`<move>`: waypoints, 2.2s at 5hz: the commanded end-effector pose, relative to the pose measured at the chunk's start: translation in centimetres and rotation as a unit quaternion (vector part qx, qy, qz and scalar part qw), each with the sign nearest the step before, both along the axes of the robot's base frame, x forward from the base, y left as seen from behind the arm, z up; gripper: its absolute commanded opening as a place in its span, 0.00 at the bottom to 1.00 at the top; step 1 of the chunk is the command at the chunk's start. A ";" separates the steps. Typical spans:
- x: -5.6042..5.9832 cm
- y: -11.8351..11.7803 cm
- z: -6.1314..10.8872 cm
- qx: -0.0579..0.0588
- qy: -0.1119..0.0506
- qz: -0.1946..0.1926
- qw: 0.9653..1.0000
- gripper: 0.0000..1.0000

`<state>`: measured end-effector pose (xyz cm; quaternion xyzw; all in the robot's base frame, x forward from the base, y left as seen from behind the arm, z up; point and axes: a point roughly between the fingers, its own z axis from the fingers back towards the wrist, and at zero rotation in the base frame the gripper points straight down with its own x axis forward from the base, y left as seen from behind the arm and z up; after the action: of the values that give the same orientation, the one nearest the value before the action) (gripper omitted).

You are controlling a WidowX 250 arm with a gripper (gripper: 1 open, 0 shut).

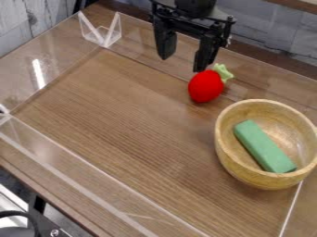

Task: Move the red fruit to the left side of the table

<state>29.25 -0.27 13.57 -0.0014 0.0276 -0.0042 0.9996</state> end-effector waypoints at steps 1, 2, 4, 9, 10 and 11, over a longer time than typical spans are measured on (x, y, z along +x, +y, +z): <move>0.8 -0.8 -0.5 -0.002 0.002 0.027 1.000 1.00; 1.7 -1.5 -1.4 -0.003 0.001 0.055 0.998 1.00; 2.6 -1.5 -2.8 0.001 0.010 0.075 0.997 1.00; 4.3 -1.5 -1.7 -0.006 0.000 0.134 0.991 0.00; 4.0 -0.6 -0.7 -0.014 -0.004 0.100 0.995 0.00; 3.7 0.1 0.3 -0.023 -0.009 0.069 0.997 0.00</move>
<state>32.62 -0.36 11.44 -0.0243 0.0579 0.0668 0.9958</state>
